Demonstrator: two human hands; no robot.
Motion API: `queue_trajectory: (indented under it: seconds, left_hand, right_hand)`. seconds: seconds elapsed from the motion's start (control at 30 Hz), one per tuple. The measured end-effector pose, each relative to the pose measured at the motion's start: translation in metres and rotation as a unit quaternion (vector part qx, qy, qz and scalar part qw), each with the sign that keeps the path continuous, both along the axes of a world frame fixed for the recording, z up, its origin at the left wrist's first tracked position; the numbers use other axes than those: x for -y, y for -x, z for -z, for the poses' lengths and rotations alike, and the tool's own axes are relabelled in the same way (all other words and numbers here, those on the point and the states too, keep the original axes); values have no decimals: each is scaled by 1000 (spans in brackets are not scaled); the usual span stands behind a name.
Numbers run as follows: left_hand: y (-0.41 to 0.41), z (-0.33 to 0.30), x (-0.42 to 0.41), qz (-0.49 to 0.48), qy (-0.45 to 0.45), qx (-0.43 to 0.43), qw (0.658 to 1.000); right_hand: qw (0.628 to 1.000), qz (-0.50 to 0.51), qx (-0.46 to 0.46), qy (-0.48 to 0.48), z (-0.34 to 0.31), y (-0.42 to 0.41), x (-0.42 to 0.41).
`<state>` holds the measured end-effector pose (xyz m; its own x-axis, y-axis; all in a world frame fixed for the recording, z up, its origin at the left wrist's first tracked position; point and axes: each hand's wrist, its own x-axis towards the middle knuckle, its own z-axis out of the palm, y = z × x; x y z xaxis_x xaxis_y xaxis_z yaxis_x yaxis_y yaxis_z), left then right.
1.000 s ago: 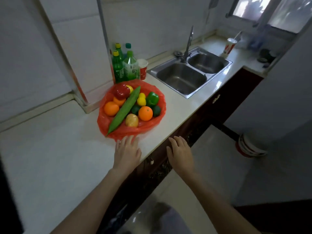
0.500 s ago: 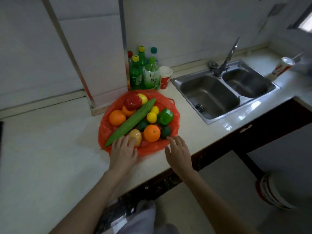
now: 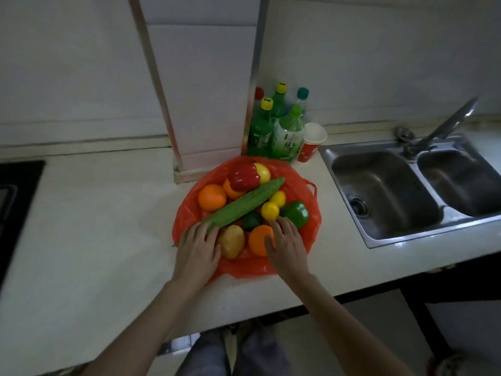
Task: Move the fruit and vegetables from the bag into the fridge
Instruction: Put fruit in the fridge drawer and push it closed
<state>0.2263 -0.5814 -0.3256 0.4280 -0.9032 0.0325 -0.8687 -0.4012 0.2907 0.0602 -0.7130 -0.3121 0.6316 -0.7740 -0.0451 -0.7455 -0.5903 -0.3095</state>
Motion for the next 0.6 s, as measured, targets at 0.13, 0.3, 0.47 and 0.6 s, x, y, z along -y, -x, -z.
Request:
queue_trajectory:
  seconds: [0.13, 0.3, 0.47, 0.6]
  left_hand:
    - [12, 2, 8, -39, 1, -5, 999]
    - [27, 5, 20, -68, -16, -2, 998]
    - [30, 4, 28, -101, -9, 6, 995]
    - [31, 5, 23, -111, 1, 12, 994]
  right_hand:
    - [999, -42, -4, -9, 6, -1, 22]
    - [995, -90, 17, -34, 14, 6, 36]
    - [987, -146, 17, -60, 34, 12, 24]
    - [987, -145, 25, -63, 44, 11, 22]
